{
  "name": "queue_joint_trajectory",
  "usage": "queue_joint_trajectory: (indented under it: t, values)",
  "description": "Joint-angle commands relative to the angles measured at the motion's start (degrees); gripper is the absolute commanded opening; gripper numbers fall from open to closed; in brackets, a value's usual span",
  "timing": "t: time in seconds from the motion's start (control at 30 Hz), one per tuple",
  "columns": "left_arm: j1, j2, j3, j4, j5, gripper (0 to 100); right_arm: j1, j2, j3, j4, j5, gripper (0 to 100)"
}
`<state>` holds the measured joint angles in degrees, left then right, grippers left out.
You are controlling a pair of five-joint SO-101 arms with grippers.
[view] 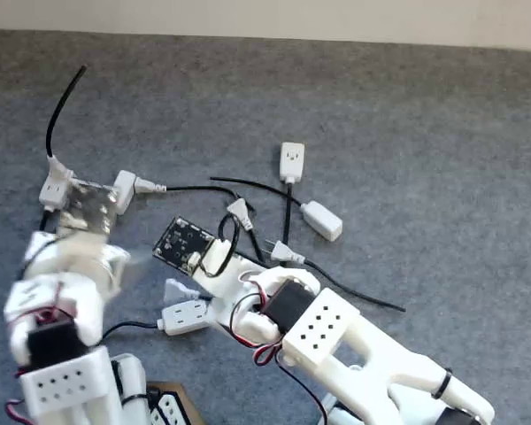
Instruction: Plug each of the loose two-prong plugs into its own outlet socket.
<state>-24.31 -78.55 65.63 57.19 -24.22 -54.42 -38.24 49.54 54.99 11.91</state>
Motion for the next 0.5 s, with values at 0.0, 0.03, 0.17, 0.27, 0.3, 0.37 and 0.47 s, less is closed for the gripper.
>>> queue_joint_trajectory:
  t: [0.0,0.03,0.17,0.27,0.3,0.37,0.47]
  values:
    - [-4.53,16.48,-18.86,4.22,-0.44,44,0.13,-1.36,-5.05,5.23,2.81,0.6]
    - [-5.41,22.02,-22.9,5.19,-0.44,44,0.13,-1.36,-6.11,6.02,3.08,0.6]
    - [-10.24,43.82,-40.92,8.97,-0.44,44,0.22,-1.36,-9.19,9.71,4.13,0.6]
    - [-14.73,60.35,-57.01,14.59,-0.26,44,3.03,-1.8,-9.27,12.7,5.71,0.6]
    - [-16.22,65.63,-62.9,17.41,-0.44,44,5.23,-1.71,-9.27,13.23,5.98,0.6]
    - [-19.3,75.56,-74.24,22.24,-0.53,44,11.12,-1.36,-7.52,13.41,7.65,0.6]
    - [-22.02,89.01,-90.42,28.04,-0.53,44,17.1,-1.36,-3.56,12.18,10.73,0.6]
